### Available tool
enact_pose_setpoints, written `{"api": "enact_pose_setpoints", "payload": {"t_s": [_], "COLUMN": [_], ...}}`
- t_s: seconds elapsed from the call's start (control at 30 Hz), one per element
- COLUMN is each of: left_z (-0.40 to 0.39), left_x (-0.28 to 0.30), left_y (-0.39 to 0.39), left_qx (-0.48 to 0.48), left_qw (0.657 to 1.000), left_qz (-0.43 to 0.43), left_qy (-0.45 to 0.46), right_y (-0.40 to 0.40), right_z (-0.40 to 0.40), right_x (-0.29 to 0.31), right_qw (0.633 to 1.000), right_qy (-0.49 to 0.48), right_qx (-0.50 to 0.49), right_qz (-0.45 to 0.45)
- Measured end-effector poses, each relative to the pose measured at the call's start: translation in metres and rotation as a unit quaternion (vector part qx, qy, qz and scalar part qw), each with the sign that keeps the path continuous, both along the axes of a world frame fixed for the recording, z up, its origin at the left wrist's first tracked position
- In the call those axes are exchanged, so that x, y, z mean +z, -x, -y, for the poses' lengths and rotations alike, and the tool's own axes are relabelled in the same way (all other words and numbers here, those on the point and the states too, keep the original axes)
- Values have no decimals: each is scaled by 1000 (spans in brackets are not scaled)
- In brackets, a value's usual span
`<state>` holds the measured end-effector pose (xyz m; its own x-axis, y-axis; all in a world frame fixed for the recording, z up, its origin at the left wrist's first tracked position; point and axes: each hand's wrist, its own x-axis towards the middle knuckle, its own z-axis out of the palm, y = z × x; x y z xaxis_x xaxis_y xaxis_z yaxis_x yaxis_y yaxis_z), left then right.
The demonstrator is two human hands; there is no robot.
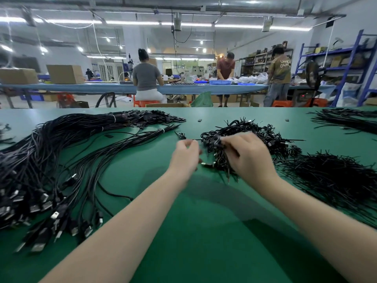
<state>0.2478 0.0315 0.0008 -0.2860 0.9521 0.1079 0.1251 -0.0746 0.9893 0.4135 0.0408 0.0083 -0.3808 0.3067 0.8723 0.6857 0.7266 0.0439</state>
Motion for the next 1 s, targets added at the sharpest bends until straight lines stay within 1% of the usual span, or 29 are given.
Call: {"api": "enact_pose_setpoints", "payload": {"t_s": [0.03,0.07,0.1,0.13,0.17,0.2,0.23,0.27,0.3,0.33,0.37,0.4,0.47,0.5,0.53,0.6,0.67,0.77,0.87,0.9,1.0], "left_z": [-5,-11,-16,-17,-16,-12,-7,-1,5,12,18,22,31,34,35,33,28,19,12,10,2], "left_x": [8,13,16,17,16,15,13,12,12,12,11,9,8,8,7,8,8,8,9,11,19], "left_y": [12,28,47,67,89,110,134,157,181,203,223,241,262,265,267,268,267,265,264,265,274], "left_qx": [35,69,98,120,138,160,186,204,206,198,187,172,150,151,156,173,182,195,216,210,175], "left_qw": [999,995,983,962,934,896,844,778,711,668,656,666,713,726,729,722,720,712,681,679,685], "left_qz": [-22,-75,-154,-243,-330,-412,-496,-582,-650,-682,-682,-667,-623,-614,-615,-621,-612,-606,-626,-624,-613], "left_qy": [-15,-22,-14,4,28,55,86,123,171,222,265,288,285,271,256,249,270,296,312,324,353], "right_y": [-2,-5,-7,-9,-9,-7,-2,7,18,29,40,51,73,81,86,87,84,82,85,85,84], "right_z": [-9,-21,-34,-47,-55,-59,-59,-55,-49,-40,-30,-19,0,8,12,14,11,12,13,12,10], "right_x": [13,28,42,55,64,69,69,66,58,47,34,20,-11,-26,-38,-48,-48,-47,-47,-47,-47], "right_qw": [999,996,988,971,945,917,897,893,905,924,942,955,966,966,963,943,929,929,932,933,933], "right_qy": [8,35,73,121,180,222,236,229,213,197,183,173,166,186,223,314,359,360,354,353,353], "right_qx": [-31,-76,-134,-200,-265,-318,-351,-354,-327,-285,-241,-202,-143,-113,-81,-32,-12,-4,-6,-7,-6], "right_qz": [12,26,39,48,66,95,130,159,167,159,144,132,135,137,131,105,89,84,79,75,69]}}
